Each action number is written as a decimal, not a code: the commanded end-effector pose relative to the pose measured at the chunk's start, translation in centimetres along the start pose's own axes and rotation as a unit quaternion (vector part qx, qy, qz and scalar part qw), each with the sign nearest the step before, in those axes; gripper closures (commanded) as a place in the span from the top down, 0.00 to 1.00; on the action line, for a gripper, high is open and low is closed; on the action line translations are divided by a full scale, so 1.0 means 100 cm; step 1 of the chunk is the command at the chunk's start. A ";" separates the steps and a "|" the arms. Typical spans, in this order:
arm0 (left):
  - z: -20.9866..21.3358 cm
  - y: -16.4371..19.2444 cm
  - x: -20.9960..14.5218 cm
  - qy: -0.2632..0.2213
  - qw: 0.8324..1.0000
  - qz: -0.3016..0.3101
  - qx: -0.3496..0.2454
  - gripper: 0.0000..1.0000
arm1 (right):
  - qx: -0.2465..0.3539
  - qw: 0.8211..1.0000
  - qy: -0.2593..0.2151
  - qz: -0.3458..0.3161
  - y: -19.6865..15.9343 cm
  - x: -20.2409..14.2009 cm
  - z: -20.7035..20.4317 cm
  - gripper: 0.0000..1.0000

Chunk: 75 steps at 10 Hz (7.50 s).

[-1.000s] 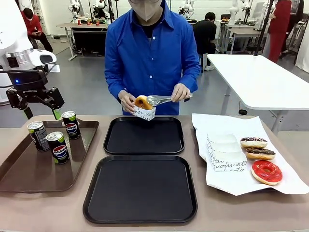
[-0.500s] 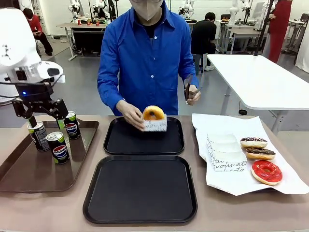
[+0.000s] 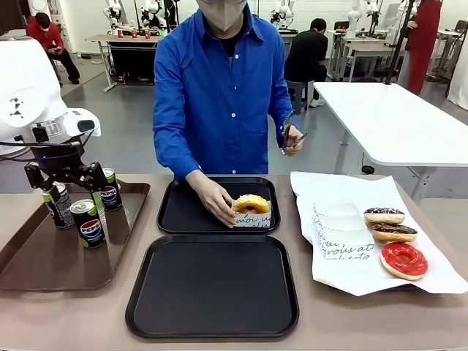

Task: Set up donuts and drinks on trays.
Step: Pick up one Pepsi coke and place it on the Flat Tray.

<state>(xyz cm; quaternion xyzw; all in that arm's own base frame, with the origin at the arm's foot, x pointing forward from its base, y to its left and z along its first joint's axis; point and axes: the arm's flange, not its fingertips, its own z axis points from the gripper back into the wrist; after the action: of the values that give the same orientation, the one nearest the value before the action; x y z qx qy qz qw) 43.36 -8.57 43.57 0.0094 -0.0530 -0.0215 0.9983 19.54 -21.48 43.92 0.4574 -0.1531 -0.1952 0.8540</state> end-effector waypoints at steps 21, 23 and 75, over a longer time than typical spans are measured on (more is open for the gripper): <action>-0.058 0.003 0.009 0.009 0.999 0.052 -0.012 0.80 | 0.002 1.000 0.004 -0.001 -0.001 -0.001 0.000 1.00; -0.057 0.003 0.008 0.021 0.998 0.059 -0.018 0.80 | 0.002 1.000 0.004 -0.001 -0.001 -0.001 0.000 1.00; 0.080 -0.102 0.028 0.025 0.981 -0.186 -0.051 0.58 | 0.002 1.000 0.004 -0.001 -0.001 -0.001 0.000 1.00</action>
<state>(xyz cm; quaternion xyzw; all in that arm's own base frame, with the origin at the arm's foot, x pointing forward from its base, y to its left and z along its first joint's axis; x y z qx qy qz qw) 44.31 -18.19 51.20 -0.0414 -0.0130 -0.2215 0.9742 19.55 -21.48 43.88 0.4587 -0.1531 -0.1945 0.8534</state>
